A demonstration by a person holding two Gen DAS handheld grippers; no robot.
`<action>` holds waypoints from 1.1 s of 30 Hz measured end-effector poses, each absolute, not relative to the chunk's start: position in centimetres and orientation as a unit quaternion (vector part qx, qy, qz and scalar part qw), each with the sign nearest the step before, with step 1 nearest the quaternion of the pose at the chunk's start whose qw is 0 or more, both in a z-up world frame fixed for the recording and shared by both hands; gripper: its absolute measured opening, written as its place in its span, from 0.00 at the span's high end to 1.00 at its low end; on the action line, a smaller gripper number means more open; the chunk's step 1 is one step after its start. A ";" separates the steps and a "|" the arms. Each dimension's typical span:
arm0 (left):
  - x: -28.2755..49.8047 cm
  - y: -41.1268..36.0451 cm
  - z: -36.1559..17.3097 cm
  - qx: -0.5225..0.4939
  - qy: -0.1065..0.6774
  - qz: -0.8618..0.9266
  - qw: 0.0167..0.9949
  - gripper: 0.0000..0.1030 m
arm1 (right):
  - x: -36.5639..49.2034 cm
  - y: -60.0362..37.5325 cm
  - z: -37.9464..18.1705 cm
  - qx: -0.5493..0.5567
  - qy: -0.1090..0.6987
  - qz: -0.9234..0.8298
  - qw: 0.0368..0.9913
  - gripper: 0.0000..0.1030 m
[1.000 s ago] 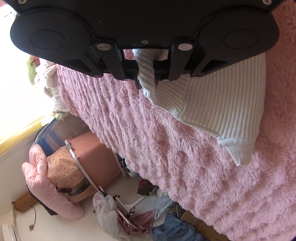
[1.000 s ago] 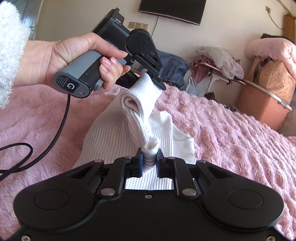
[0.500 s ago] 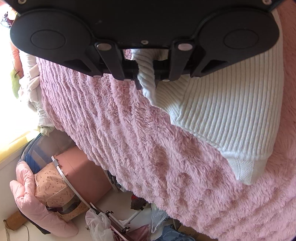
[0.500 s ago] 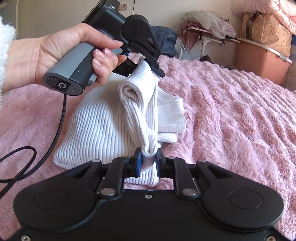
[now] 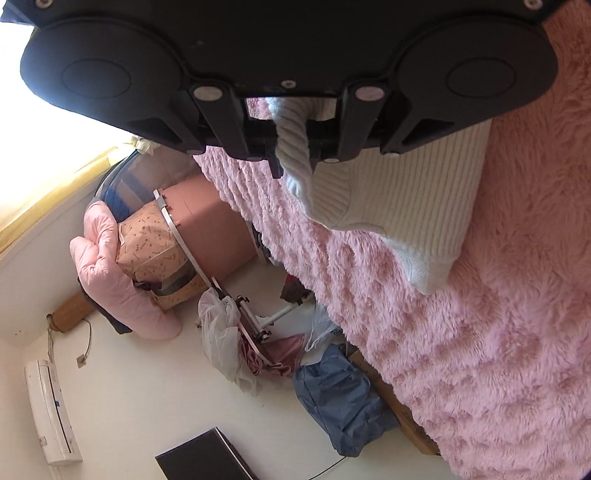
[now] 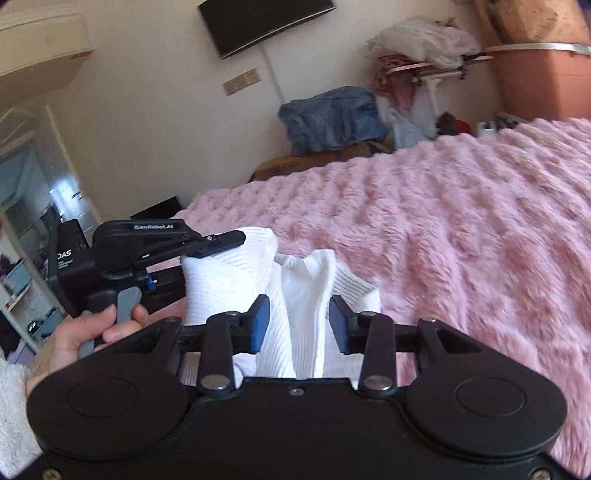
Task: Fold small clothes
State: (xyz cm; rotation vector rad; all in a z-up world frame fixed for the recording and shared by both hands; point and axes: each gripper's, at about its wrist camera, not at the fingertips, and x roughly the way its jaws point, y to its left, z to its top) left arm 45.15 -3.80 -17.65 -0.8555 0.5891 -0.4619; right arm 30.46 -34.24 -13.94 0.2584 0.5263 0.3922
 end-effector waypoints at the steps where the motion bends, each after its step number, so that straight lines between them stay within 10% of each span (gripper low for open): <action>1: 44.8 -3.4 -17.7 -0.409 0.277 -0.218 0.842 0.94 | 32.4 -34.1 -14.0 0.122 0.266 0.211 0.933 0.71; 31: 42.9 0.3 -19.1 -0.440 0.283 -0.220 0.823 0.94 | 47.8 -30.6 -23.3 0.300 0.442 0.301 0.790 0.83; 33: 43.0 0.3 -19.1 -0.442 0.284 -0.221 0.822 0.94 | 47.5 -30.3 -22.8 0.300 0.441 0.304 0.789 0.97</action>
